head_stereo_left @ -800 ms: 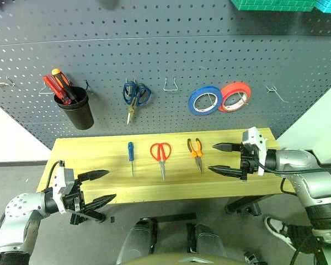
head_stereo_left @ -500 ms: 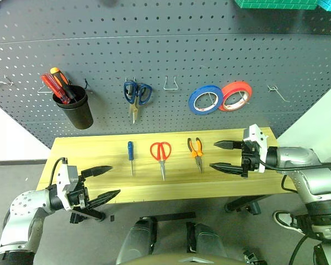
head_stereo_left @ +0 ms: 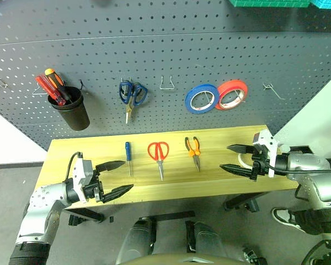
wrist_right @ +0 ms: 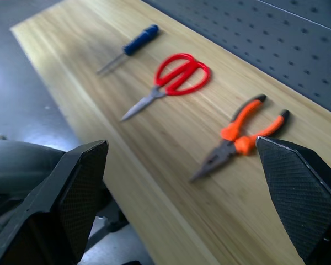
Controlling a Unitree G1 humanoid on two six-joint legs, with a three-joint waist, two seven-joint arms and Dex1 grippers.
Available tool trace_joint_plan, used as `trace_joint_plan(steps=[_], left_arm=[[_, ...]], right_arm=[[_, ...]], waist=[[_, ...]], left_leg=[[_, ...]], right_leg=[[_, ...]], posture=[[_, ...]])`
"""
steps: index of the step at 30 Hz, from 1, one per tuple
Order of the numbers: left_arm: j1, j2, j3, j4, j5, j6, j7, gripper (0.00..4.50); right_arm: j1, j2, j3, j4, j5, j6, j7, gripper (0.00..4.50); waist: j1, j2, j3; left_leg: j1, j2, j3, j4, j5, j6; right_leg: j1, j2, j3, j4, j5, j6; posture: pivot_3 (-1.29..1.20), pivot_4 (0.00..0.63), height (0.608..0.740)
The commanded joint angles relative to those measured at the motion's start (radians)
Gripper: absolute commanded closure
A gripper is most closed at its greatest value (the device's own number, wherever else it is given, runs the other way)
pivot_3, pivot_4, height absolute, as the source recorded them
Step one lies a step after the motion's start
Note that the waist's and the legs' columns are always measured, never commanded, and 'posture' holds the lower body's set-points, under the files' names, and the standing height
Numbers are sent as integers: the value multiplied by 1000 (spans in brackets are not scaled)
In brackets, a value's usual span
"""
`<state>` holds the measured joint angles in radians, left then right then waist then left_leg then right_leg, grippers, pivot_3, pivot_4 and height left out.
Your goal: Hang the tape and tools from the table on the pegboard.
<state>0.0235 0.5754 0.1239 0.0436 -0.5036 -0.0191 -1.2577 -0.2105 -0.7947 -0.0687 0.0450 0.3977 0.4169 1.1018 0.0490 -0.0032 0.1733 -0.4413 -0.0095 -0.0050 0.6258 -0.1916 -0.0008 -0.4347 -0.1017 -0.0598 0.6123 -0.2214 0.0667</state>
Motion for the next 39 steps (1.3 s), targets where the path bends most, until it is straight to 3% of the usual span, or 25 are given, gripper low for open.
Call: trace_joint_plan(steps=[1,9,18,28,39], left_arm=[[-13,1,-7,-1,5,6,8,64],[-72,7,-43,36,53,52,49,64],[-234,1,-138,80,184,87,137,64],[-429,-75,-243,257,277,55,132,64],[-650,-243,-356,548,397,-132,111,64]], right_arm=[[4,-18,-12,-25,-9,25,-20,0],[-10,-39,9,6,-61,51,-38,0],[-164,-21,103,295,-199,57,-80,0],[-248,12,109,442,-263,69,-154,0],[-310,48,103,563,-290,52,-216,0]], waist=[[-8,0,2],[-10,0,13],[-10,-4,53],[-27,-8,101],[-77,-13,112]], left_leg=[[0,0,0,0,0,0],[0,1,1,1,0,1],[-3,2,2,3,1,2],[-5,2,3,2,-1,6],[-6,1,8,7,-1,6]], right_leg=[[0,0,0,0,0,0],[-1,0,0,0,1,0],[-3,-1,1,0,1,-1],[-7,0,1,3,7,-2],[-6,-1,2,3,11,5]], posture=[[19,177,740],[23,188,740],[-5,264,740],[-92,319,740],[-188,317,740]])
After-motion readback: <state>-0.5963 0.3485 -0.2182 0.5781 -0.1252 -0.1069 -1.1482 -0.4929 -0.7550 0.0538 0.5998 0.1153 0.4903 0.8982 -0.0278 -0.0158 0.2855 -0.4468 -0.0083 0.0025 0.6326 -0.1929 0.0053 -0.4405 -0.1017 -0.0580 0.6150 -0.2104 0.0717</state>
